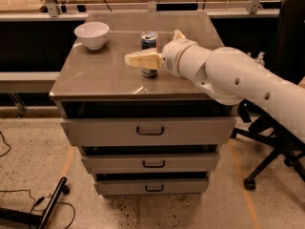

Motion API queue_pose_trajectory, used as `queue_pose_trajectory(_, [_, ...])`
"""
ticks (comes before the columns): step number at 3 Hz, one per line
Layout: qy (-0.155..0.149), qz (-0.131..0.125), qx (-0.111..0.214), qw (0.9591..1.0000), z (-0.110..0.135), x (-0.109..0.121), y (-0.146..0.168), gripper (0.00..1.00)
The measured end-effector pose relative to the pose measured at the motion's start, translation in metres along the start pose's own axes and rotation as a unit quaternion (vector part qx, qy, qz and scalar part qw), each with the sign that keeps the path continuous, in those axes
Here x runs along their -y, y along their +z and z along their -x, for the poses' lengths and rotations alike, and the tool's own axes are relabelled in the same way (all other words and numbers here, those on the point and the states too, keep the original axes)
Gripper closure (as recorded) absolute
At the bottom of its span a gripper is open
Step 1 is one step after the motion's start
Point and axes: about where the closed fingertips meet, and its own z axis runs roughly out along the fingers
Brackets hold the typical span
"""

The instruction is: Place redbull can into white bowl

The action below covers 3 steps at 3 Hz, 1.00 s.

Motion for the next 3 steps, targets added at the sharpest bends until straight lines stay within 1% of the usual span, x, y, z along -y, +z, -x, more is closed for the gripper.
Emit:
queue_pose_trajectory(1, [0.002, 0.005, 0.014, 0.9999, 0.001, -0.002, 0.015, 0.0])
queue_pose_trajectory(2, [0.0, 0.008, 0.031, 0.9995, 0.003, -0.004, 0.027, 0.16])
queue_pose_trajectory(3, [0.006, 0.014, 0.047, 0.9988, 0.004, -0.009, 0.04, 0.39])
